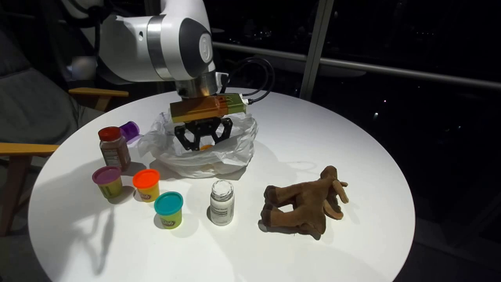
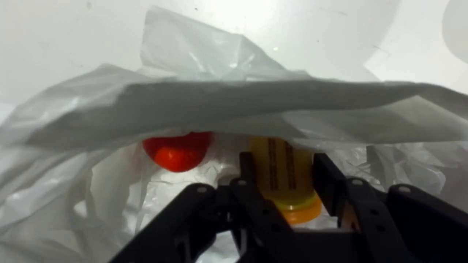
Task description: Pick the objects in the plastic bag and put them on the table
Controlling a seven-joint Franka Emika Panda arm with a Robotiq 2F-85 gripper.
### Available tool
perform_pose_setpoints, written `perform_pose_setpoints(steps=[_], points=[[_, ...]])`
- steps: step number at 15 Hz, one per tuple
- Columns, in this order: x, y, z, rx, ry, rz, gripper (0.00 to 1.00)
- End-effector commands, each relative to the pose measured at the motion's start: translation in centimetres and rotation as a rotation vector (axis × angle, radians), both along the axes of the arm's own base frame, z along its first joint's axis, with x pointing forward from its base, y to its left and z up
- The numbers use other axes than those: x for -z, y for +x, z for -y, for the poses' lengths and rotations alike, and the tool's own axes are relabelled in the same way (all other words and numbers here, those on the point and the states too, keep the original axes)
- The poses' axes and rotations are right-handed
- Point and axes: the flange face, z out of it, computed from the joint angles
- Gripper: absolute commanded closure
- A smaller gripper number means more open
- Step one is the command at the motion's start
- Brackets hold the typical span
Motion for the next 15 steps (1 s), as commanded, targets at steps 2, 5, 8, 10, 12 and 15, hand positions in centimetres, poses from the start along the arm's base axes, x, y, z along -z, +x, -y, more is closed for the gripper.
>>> perform_pose_setpoints(steps=[2, 5, 8, 10, 12, 15], points=[[-2.9, 0.5, 0.5, 0.031, 0.044, 0.101, 0.82], [-6.2, 0.1, 2.2, 0.124, 0.099, 0.178, 0.84], [-9.2, -0.9, 4.5, 0.233, 0.147, 0.254, 0.84], [-11.0, -1.8, 6.2, 0.289, 0.159, 0.296, 0.84], [-11.9, -2.6, 7.9, 0.346, 0.164, 0.319, 0.84], [-12.5, -3.6, 10.0, 0.437, 0.193, 0.346, 0.84]])
